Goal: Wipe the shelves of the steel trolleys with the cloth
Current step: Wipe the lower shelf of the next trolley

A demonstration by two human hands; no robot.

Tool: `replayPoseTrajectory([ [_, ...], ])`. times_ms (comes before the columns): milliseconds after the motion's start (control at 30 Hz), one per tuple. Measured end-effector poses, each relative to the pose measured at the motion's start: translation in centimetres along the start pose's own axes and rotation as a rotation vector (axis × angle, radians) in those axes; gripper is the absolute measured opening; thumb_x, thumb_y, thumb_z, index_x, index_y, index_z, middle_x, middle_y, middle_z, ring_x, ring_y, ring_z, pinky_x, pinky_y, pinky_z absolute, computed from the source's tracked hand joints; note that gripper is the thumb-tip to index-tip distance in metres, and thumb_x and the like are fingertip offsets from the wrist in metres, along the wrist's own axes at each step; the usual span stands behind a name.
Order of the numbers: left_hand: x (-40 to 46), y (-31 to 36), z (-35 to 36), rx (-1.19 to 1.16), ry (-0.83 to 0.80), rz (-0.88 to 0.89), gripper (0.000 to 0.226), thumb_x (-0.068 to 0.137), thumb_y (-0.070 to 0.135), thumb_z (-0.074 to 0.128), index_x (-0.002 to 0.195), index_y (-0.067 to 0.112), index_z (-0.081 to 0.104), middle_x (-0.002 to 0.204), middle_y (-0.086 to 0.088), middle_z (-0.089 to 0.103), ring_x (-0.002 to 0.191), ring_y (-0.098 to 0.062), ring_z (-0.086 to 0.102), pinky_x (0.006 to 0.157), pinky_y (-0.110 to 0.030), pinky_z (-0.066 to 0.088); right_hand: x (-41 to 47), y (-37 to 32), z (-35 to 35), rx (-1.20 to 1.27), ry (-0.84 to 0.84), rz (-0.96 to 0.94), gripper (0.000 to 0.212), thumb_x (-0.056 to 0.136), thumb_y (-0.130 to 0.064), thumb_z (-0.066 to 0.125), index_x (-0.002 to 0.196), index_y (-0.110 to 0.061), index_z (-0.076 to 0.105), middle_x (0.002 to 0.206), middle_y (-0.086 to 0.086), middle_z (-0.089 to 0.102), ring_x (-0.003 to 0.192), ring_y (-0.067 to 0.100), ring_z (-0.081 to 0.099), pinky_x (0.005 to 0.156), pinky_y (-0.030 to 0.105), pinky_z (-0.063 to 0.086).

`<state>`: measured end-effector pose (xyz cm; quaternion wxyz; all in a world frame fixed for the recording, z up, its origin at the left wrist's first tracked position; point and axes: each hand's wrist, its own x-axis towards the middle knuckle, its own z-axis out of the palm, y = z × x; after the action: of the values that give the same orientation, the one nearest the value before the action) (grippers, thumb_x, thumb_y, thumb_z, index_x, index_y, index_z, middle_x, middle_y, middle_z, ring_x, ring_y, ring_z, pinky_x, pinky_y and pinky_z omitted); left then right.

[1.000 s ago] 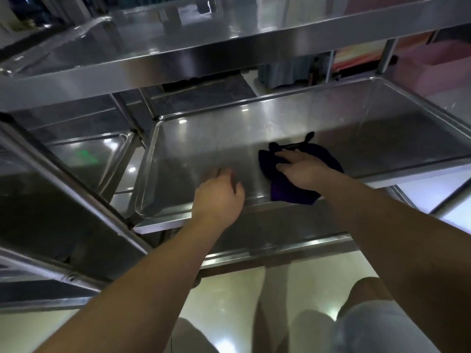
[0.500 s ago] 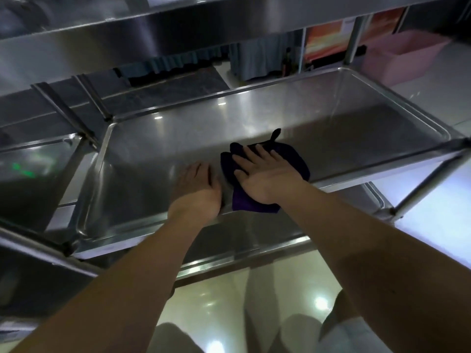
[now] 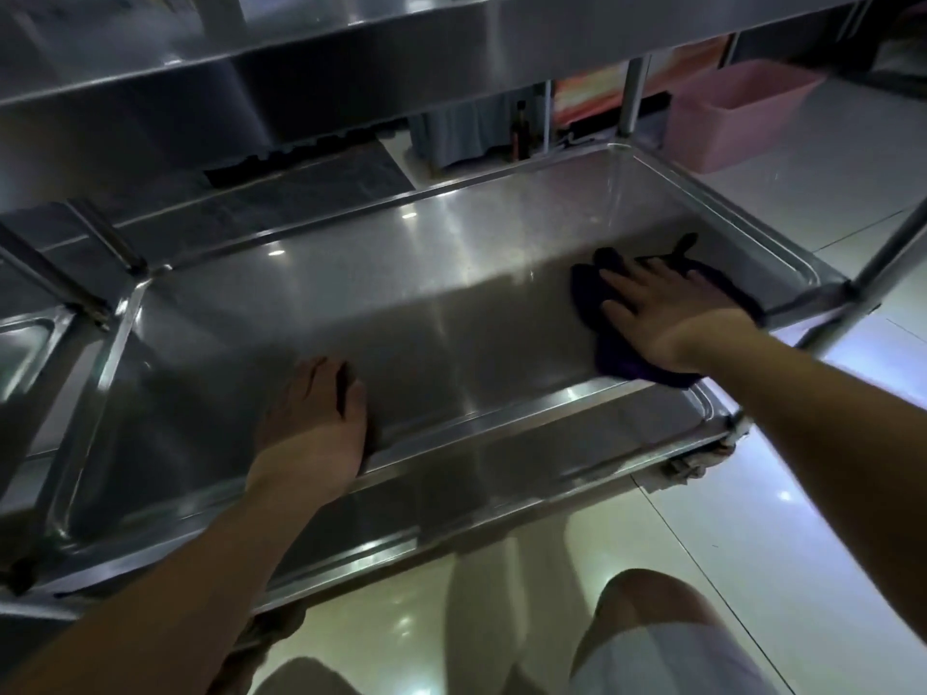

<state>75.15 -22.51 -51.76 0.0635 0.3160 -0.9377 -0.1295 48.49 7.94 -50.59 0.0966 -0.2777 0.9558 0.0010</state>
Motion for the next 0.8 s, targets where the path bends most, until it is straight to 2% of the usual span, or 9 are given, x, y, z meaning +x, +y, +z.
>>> replayPoseTrajectory([
  [100, 0.0, -0.3, 0.4, 0.098, 0.01, 0.065, 0.044, 0.106, 0.039, 0.043, 0.143, 0.018, 0.051, 0.152, -0.008, 0.047, 0.14, -0.033, 0.043, 0.113, -0.049, 0.038, 1.4, 5.8, -0.5, 0.004, -0.001, 0.136, 0.065, 0.103, -0.061, 0.009, 0.164, -0.039, 0.002, 0.173, -0.01, -0.006, 0.16, 0.022, 0.0, 0.127, 0.053, 0.007],
  [200, 0.0, -0.6, 0.3, 0.054, 0.018, 0.033, 0.049, 0.104, 0.044, 0.043, 0.146, 0.019, 0.049, 0.154, -0.007, 0.046, 0.141, -0.031, 0.043, 0.116, -0.047, 0.034, 3.2, 9.2, -1.0, 0.004, 0.015, 0.241, 0.065, 0.104, -0.055, 0.012, 0.165, -0.032, 0.013, 0.174, -0.002, 0.001, 0.159, 0.027, 0.001, 0.126, 0.057, 0.01],
  [300, -0.1, -0.8, 0.6, 0.083, 0.018, 0.054, 0.057, 0.102, 0.05, 0.041, 0.151, 0.02, 0.046, 0.159, -0.004, 0.043, 0.148, -0.027, 0.037, 0.121, -0.045, 0.029, 5.2, 8.4, -1.1, 0.073, 0.078, 0.288, 0.069, 0.099, -0.053, 0.014, 0.162, -0.026, 0.023, 0.173, 0.005, 0.012, 0.157, 0.035, 0.006, 0.123, 0.058, 0.011],
  [367, 0.0, -0.8, 0.5, 0.087, 0.007, 0.042, 0.067, 0.098, 0.059, 0.033, 0.153, 0.023, 0.043, 0.162, -0.001, 0.04, 0.151, -0.023, 0.033, 0.123, -0.044, 0.026, 6.8, 6.4, -1.2, 0.104, 0.086, 0.273, 0.068, 0.1, -0.051, 0.017, 0.161, -0.023, 0.024, 0.172, 0.007, 0.014, 0.156, 0.04, 0.008, 0.123, 0.058, 0.01],
  [467, -0.1, -0.8, 0.5, 0.089, 0.004, 0.032, 0.081, 0.089, 0.069, 0.021, 0.154, 0.026, 0.041, 0.163, 0.003, 0.037, 0.152, -0.02, 0.03, 0.123, -0.044, 0.025, 9.6, 1.9, -1.5, 0.092, 0.055, 0.134, 0.06, 0.106, -0.045, 0.019, 0.162, -0.022, 0.021, 0.173, 0.006, 0.011, 0.156, 0.042, 0.007, 0.124, 0.058, 0.01],
  [600, 0.1, -0.7, 0.7, 0.077, 0.017, 0.02, 0.081, 0.086, 0.066, 0.021, 0.153, 0.027, 0.044, 0.163, 0.004, 0.039, 0.151, -0.018, 0.032, 0.123, -0.041, 0.025, 11.3, -8.6, -1.7, -0.009, 0.059, -0.184, 0.06, 0.107, -0.043, 0.015, 0.162, -0.02, 0.022, 0.174, 0.005, 0.008, 0.156, 0.042, 0.009, 0.123, 0.06, 0.015],
  [700, 0.0, -0.7, 0.7, 0.055, 0.03, 0.004, 0.076, 0.088, 0.059, 0.025, 0.152, 0.025, 0.047, 0.163, 0.002, 0.041, 0.152, -0.019, 0.033, 0.123, -0.037, 0.023, 9.5, -17.3, -0.9, 0.003, 0.085, -0.389, 0.063, 0.106, -0.049, 0.018, 0.164, -0.025, 0.018, 0.174, 0.0, 0.011, 0.157, 0.036, 0.012, 0.122, 0.053, 0.016],
  [800, 0.1, -0.6, 0.6, 0.039, 0.029, -0.004, 0.078, 0.086, 0.057, 0.023, 0.152, 0.023, 0.047, 0.163, 0.001, 0.042, 0.152, -0.02, 0.033, 0.123, -0.039, 0.023, 6.9, -22.4, 0.5, 0.042, 0.062, -0.551, 0.066, 0.103, -0.056, 0.017, 0.165, -0.033, 0.016, 0.173, -0.007, 0.009, 0.159, 0.025, 0.007, 0.125, 0.048, 0.007],
])
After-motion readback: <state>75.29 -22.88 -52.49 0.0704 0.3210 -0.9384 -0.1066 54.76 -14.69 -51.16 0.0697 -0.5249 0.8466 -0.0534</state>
